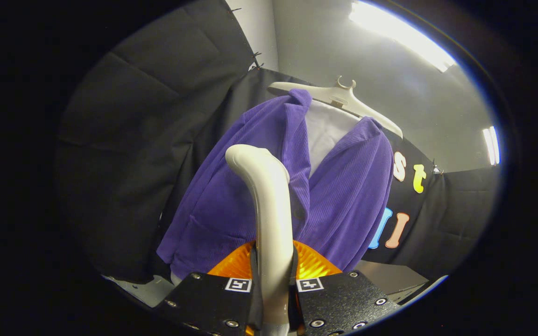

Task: Iron the clothes twice with a garment steamer, once on the left side and once on the right side.

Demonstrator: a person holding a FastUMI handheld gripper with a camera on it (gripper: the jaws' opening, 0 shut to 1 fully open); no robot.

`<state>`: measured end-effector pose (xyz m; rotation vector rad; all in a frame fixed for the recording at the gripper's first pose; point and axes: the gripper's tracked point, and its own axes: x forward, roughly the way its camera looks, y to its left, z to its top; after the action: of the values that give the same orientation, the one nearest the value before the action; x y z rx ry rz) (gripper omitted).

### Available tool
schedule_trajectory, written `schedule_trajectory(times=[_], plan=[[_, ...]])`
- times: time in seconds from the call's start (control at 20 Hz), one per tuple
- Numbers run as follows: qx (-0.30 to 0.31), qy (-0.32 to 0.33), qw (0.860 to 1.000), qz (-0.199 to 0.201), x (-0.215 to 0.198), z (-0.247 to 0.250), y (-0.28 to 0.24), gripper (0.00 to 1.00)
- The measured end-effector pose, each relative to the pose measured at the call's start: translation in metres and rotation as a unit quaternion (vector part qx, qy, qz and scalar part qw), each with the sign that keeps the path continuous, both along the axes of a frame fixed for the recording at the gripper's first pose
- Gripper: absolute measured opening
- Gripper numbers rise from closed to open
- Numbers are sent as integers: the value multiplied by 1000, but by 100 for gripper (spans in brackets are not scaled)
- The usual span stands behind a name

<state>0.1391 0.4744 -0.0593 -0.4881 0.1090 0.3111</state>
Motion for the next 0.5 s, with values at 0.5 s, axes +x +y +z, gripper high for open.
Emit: schedule_trajectory(times=[0.5], plan=[[-34, 67, 997, 3, -31, -84, -28, 20]])
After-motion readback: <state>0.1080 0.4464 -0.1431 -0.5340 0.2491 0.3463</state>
